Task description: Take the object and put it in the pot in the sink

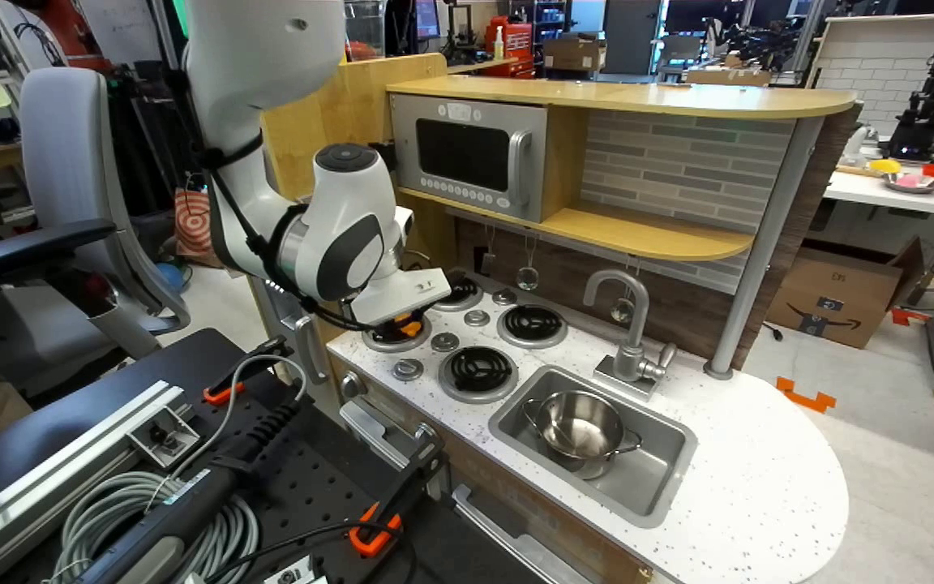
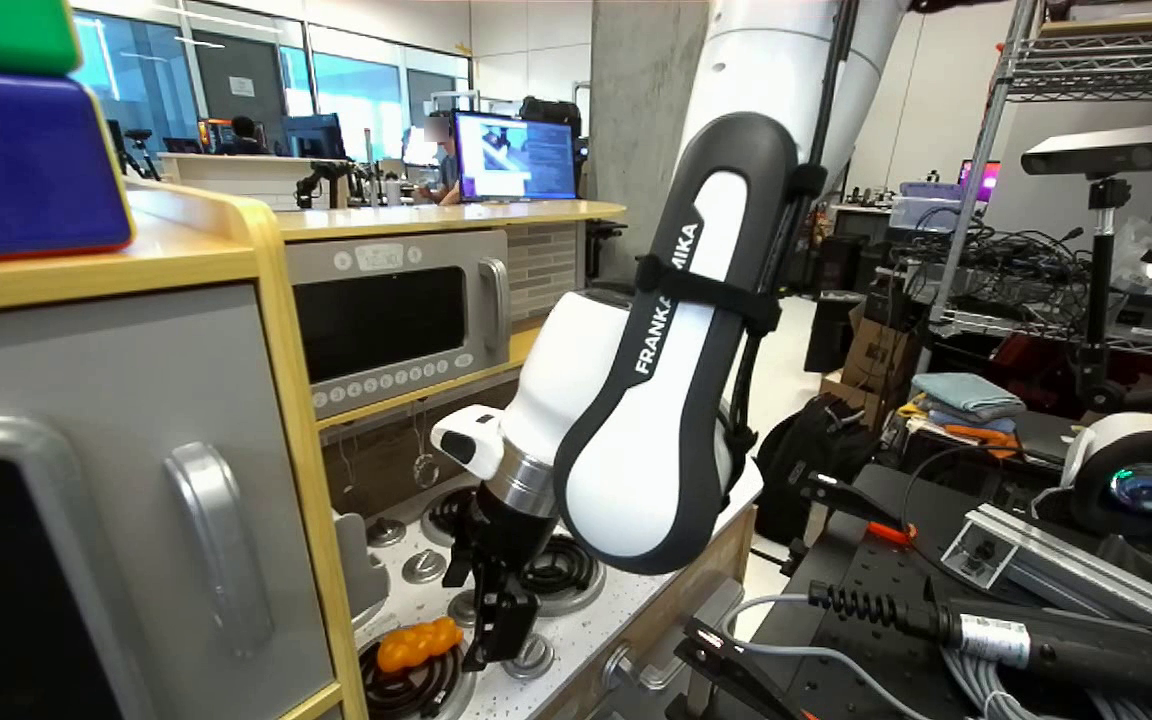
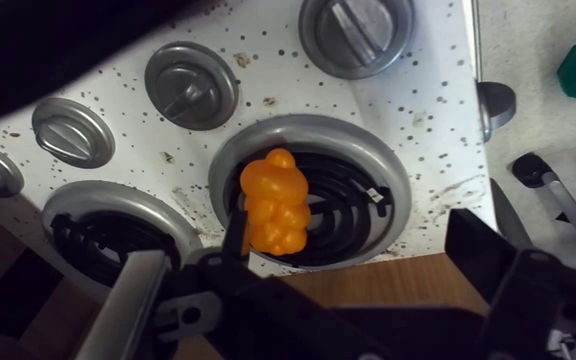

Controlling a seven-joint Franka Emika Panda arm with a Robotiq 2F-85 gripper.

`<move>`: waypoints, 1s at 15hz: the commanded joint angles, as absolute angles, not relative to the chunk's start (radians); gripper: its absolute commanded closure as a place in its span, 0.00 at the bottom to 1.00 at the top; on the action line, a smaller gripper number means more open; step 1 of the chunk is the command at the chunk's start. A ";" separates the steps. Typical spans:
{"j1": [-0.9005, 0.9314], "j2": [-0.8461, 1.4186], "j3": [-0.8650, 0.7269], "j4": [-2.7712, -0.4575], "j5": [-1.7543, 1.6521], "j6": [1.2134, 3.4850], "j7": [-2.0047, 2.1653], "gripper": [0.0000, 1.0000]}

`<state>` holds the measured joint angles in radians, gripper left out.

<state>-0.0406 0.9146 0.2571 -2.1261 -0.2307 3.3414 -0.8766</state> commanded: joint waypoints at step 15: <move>0.051 1.122 0.213 -1.760 -0.298 3.192 -0.536 0.25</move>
<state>0.0482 1.1155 0.2327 -1.7955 -0.2517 3.2361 -0.5934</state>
